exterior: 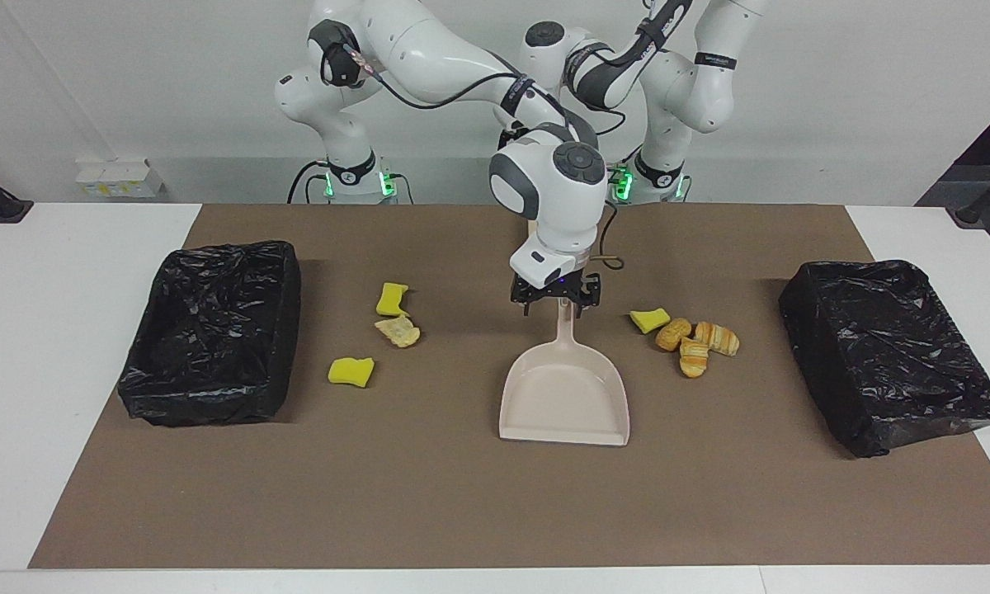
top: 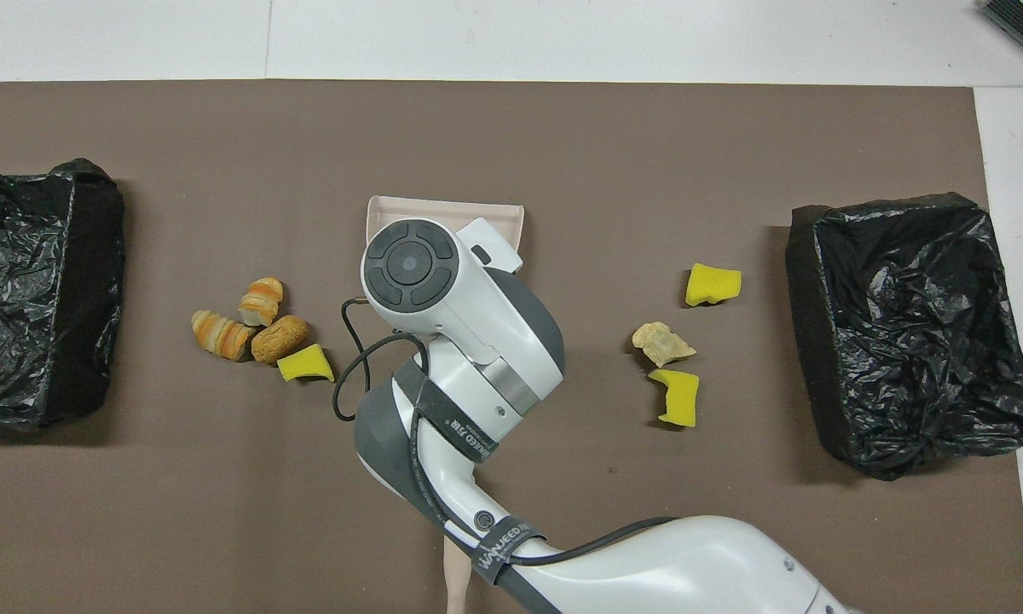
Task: Sweep and dump trash in bin
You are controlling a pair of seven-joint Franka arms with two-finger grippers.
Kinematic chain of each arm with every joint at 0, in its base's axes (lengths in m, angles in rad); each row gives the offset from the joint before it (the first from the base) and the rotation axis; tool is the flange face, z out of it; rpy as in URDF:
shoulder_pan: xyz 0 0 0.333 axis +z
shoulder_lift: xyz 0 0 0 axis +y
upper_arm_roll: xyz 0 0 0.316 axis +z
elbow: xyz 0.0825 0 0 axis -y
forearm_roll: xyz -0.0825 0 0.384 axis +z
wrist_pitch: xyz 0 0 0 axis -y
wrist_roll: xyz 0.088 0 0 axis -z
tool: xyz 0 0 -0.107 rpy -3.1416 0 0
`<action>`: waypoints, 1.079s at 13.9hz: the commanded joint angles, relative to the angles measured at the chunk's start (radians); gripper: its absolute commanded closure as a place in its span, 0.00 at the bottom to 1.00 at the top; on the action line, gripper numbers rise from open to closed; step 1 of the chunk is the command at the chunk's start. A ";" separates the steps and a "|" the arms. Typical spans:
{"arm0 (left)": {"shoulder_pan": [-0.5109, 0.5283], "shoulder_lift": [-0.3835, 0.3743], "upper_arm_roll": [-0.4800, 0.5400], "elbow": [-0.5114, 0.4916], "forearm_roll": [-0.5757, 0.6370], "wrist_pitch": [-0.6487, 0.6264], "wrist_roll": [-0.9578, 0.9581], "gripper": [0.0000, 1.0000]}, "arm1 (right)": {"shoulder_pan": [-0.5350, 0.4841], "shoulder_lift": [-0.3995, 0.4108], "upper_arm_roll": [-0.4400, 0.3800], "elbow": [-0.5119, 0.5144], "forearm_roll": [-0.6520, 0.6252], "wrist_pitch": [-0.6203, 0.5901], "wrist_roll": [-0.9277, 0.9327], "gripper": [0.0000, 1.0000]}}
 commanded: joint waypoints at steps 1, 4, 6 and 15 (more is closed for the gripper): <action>-0.030 0.044 0.017 -0.009 -0.008 0.048 -0.045 0.00 | 0.017 0.040 -0.003 0.028 -0.021 0.036 0.070 0.00; -0.028 0.051 0.017 -0.009 -0.008 0.051 -0.047 0.02 | 0.031 0.053 -0.005 0.028 -0.023 0.040 0.083 0.00; -0.028 0.067 0.017 -0.012 -0.008 0.054 -0.047 0.03 | 0.050 0.051 -0.003 0.025 -0.020 0.035 0.084 0.00; -0.025 0.081 0.020 -0.004 -0.008 0.034 -0.048 0.32 | 0.065 0.041 0.005 -0.013 -0.001 0.070 0.093 0.26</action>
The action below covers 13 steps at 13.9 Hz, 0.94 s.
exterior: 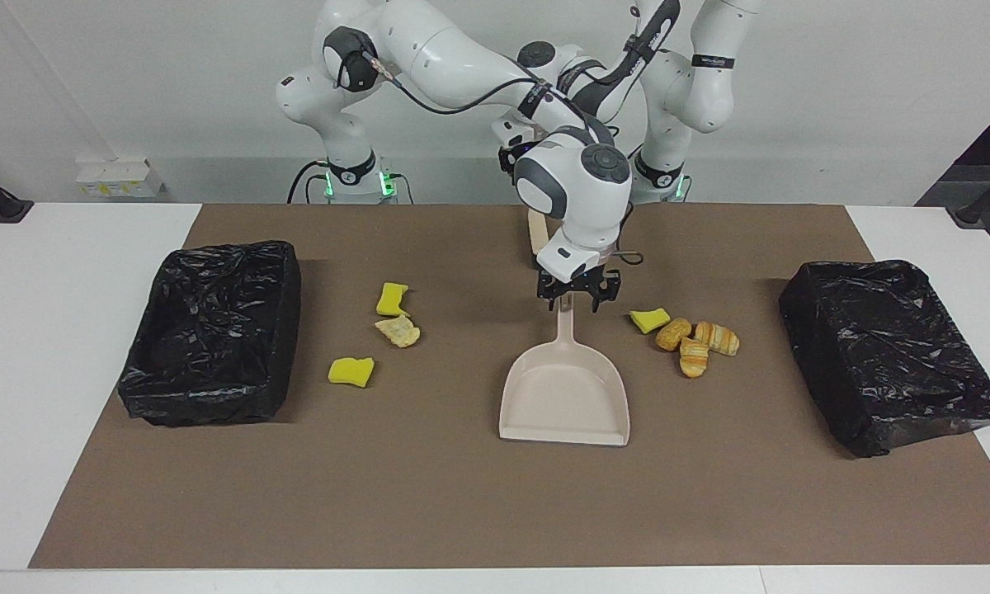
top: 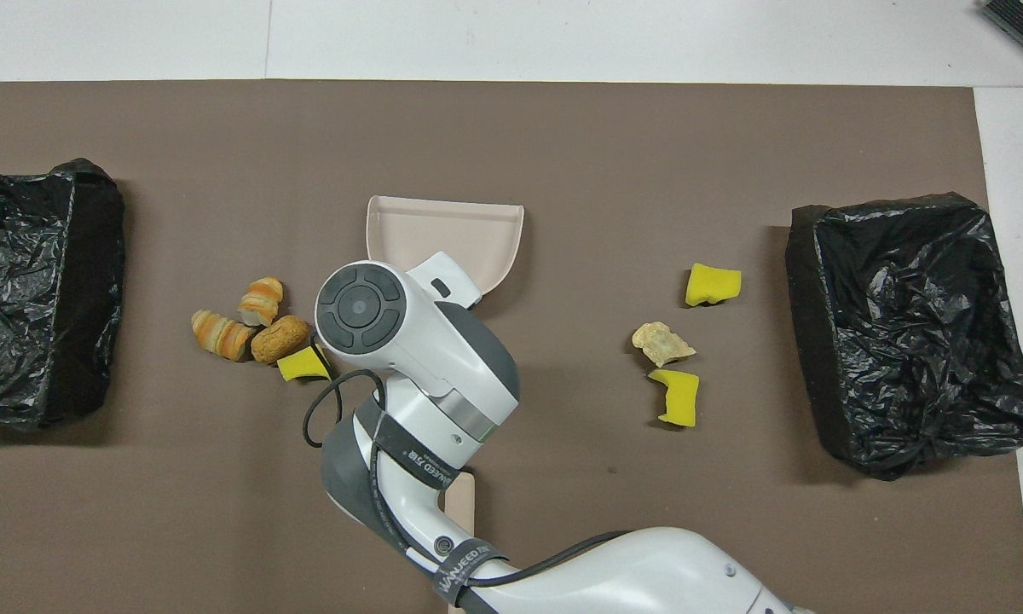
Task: Sweep and dump trash in bin
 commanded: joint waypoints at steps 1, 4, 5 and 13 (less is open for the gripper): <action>-0.016 -0.001 0.019 -0.003 -0.008 -0.007 -0.015 0.32 | 0.002 0.002 0.003 -0.014 -0.012 0.034 0.032 0.26; 0.002 -0.001 0.022 0.002 -0.005 -0.040 -0.015 0.44 | 0.026 0.014 0.002 -0.015 -0.018 0.037 0.044 0.29; 0.010 -0.001 0.022 0.002 -0.003 -0.042 -0.015 0.55 | 0.026 0.016 0.002 -0.015 -0.018 0.037 0.044 0.32; 0.059 -0.005 0.025 0.045 0.055 -0.149 -0.015 1.00 | 0.019 0.013 0.000 -0.015 -0.041 0.028 0.032 1.00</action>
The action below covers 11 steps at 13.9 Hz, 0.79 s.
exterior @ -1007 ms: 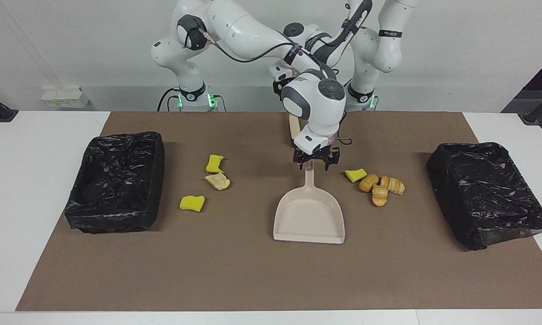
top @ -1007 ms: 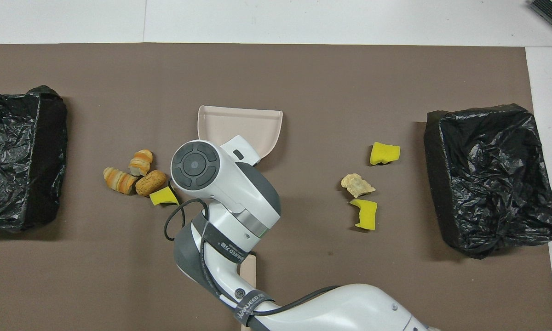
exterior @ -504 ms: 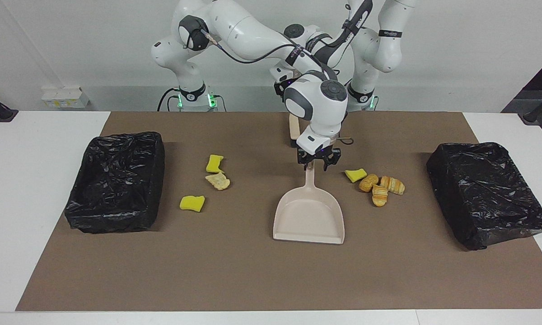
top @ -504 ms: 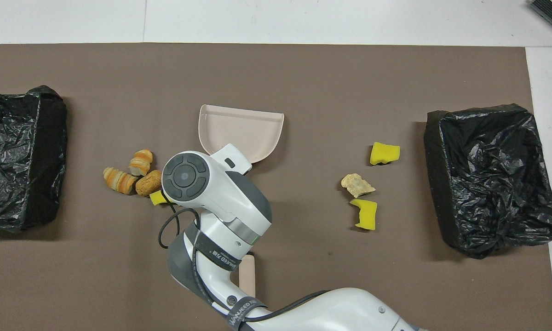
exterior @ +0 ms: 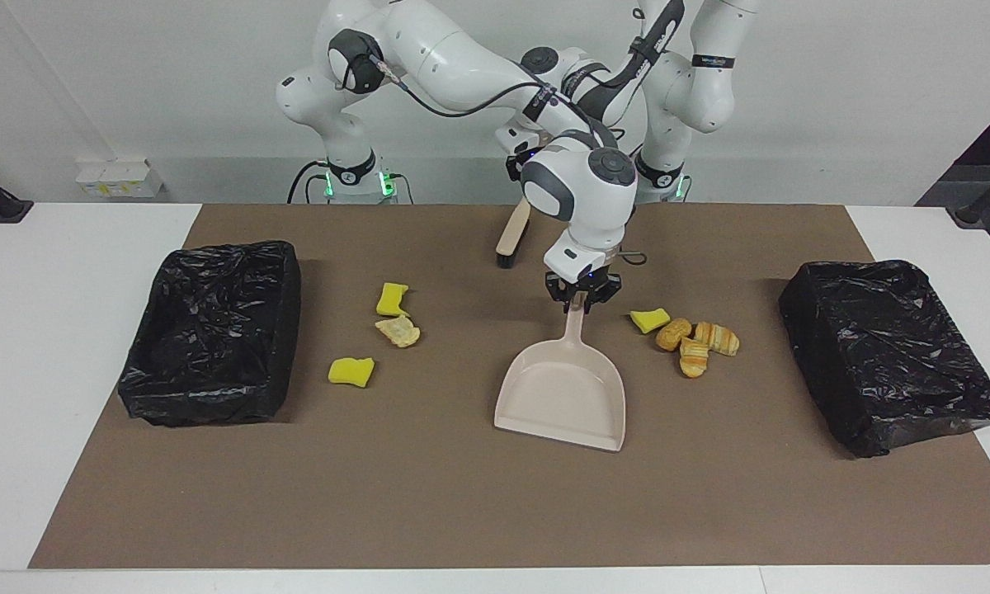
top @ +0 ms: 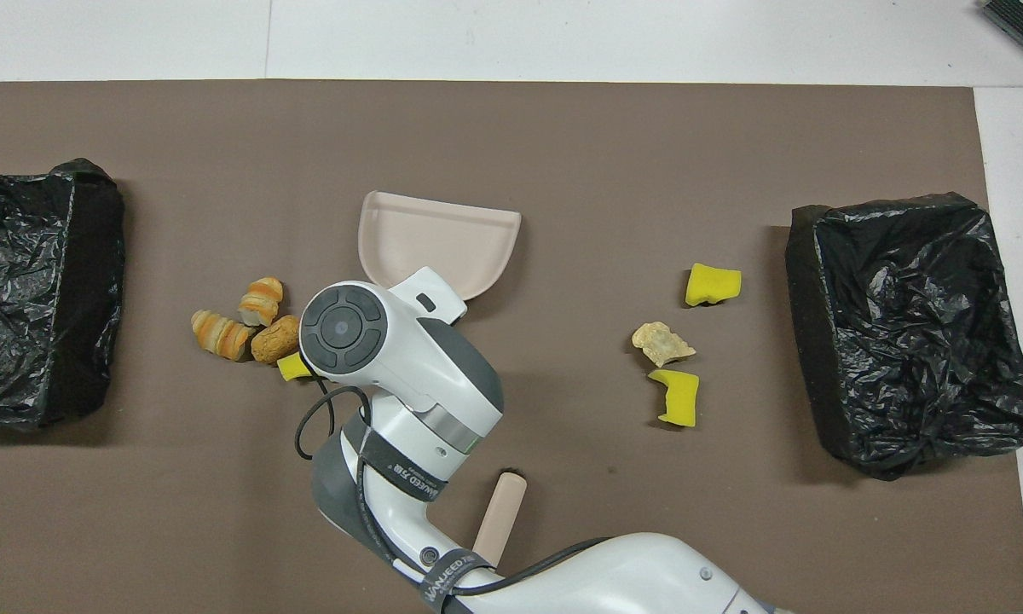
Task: Sweep and dump trash in bin
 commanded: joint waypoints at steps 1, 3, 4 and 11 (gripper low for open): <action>0.032 -0.012 -0.001 0.030 0.028 -0.080 -0.008 1.00 | -0.006 -0.003 0.007 -0.009 -0.045 0.012 0.021 1.00; 0.047 -0.015 -0.001 0.036 0.030 -0.083 -0.008 1.00 | -0.012 -0.003 0.007 -0.009 -0.044 0.015 0.020 1.00; 0.053 -0.015 -0.003 0.036 0.031 -0.080 -0.008 1.00 | -0.026 -0.003 0.008 -0.009 -0.039 0.018 0.014 1.00; 0.084 -0.013 -0.006 0.028 0.031 -0.061 0.007 0.96 | -0.034 -0.019 0.008 -0.029 -0.001 0.001 -0.034 1.00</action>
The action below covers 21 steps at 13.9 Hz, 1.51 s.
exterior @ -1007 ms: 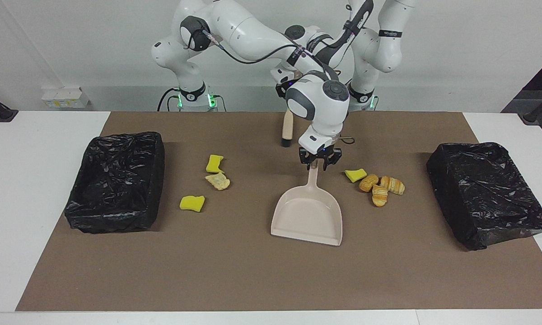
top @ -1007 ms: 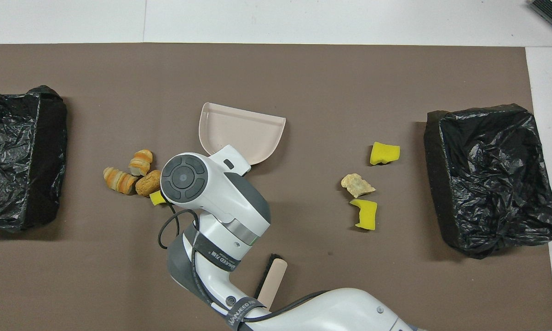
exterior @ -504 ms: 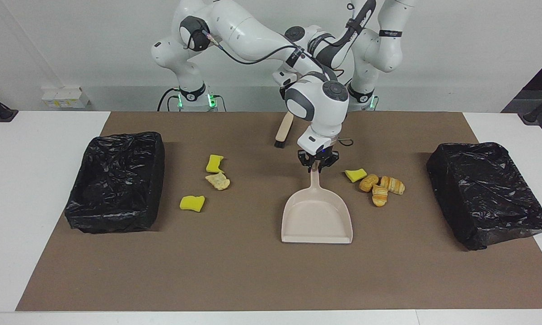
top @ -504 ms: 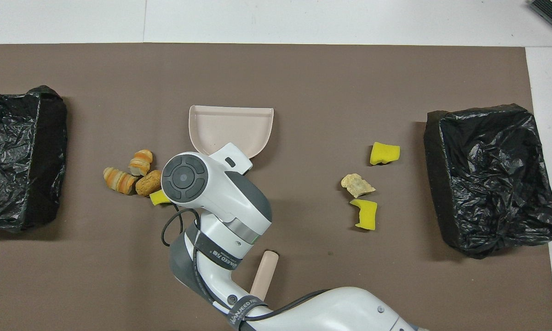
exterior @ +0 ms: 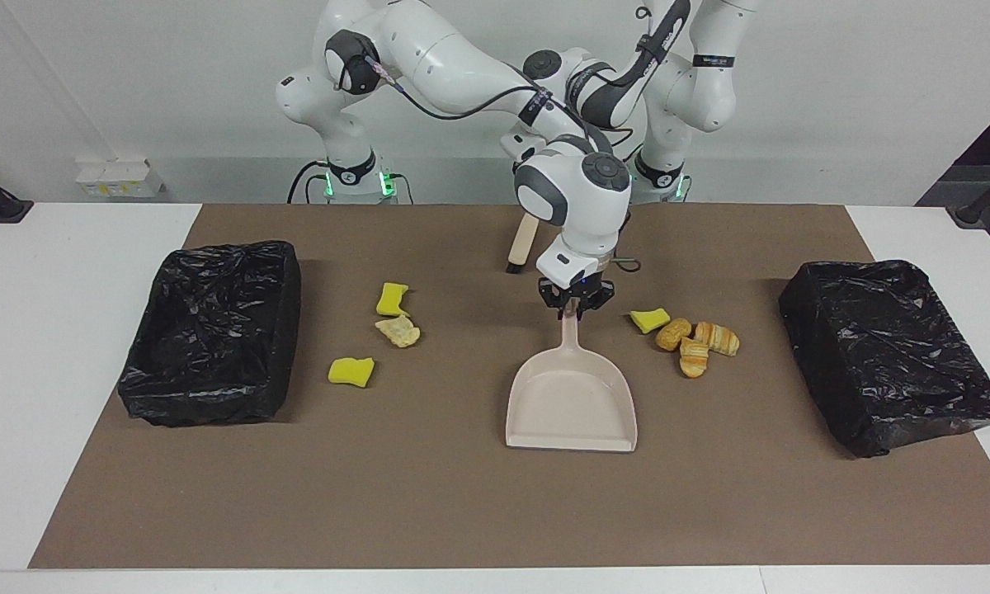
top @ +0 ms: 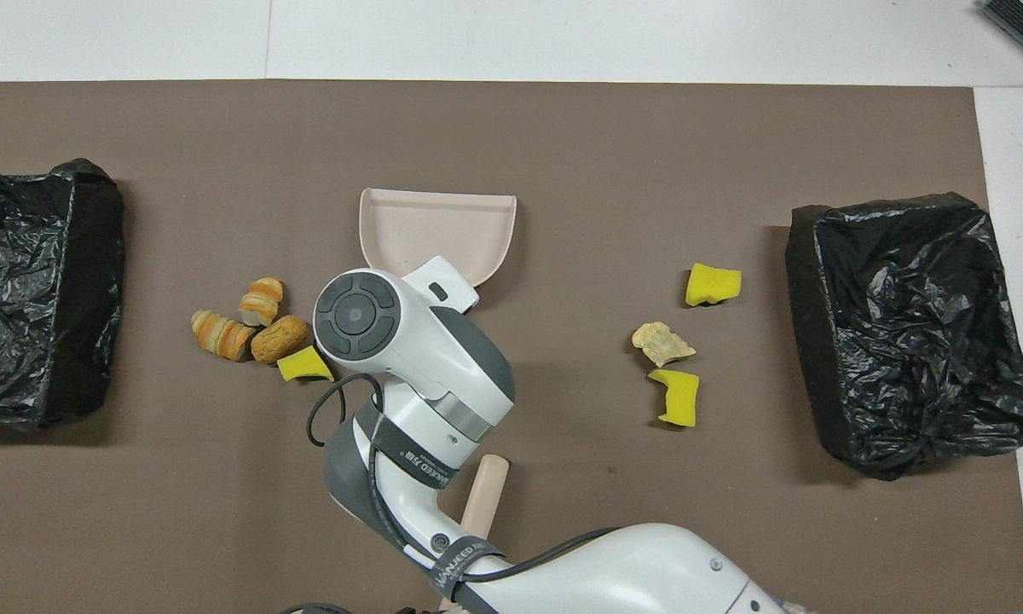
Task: Sweep and dump trash in bin
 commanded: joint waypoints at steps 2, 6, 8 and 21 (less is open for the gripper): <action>0.023 -0.012 -0.008 -0.001 0.017 -0.020 0.005 0.84 | -0.016 -0.020 0.008 -0.027 0.019 0.003 -0.036 1.00; 0.047 -0.011 -0.008 -0.004 0.017 -0.020 0.009 0.73 | -0.019 -0.020 0.008 -0.027 0.016 0.004 -0.036 1.00; 0.049 -0.011 -0.008 -0.005 0.017 -0.020 0.009 0.67 | -0.019 -0.020 0.008 -0.027 0.020 0.007 -0.033 1.00; 0.072 -0.002 -0.006 0.002 0.023 -0.017 0.016 1.00 | -0.028 -0.020 0.008 -0.027 0.023 0.012 -0.036 1.00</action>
